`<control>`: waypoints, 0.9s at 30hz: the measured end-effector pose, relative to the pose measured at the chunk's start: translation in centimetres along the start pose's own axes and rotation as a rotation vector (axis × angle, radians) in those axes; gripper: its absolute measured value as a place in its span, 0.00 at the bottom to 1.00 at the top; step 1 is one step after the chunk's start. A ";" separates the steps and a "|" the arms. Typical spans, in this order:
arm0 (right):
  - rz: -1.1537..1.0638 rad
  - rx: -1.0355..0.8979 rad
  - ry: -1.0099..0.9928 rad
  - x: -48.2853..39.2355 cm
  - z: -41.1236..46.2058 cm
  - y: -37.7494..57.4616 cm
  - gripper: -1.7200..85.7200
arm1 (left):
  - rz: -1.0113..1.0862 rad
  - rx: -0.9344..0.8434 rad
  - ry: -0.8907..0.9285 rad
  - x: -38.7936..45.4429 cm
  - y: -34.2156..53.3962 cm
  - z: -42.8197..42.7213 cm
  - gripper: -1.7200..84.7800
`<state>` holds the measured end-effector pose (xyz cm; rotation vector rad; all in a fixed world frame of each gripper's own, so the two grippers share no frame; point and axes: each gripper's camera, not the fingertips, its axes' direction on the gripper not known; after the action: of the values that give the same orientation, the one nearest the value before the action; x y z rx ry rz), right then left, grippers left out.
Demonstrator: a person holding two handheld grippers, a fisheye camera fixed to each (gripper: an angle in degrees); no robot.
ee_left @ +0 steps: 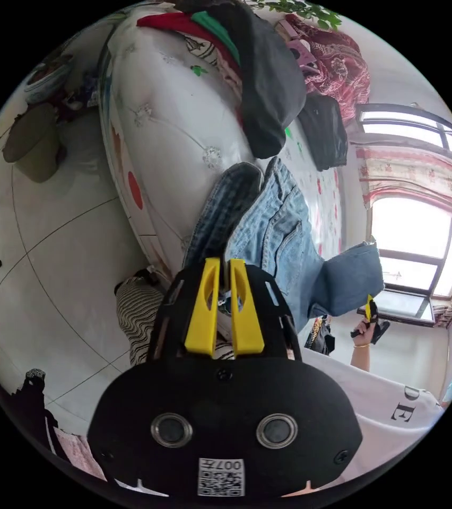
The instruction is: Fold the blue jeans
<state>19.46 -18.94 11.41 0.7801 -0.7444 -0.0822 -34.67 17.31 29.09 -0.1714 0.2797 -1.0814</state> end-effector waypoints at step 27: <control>-0.459 -0.386 0.108 -7.2 -2.1 10.5 0.02 | 0.131 0.065 0.283 0.2 -13.0 -6.0 0.01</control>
<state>13.38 -7.67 13.26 0.5665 -0.4165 -0.5773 -47.36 11.11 26.91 0.0593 0.5026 -0.9823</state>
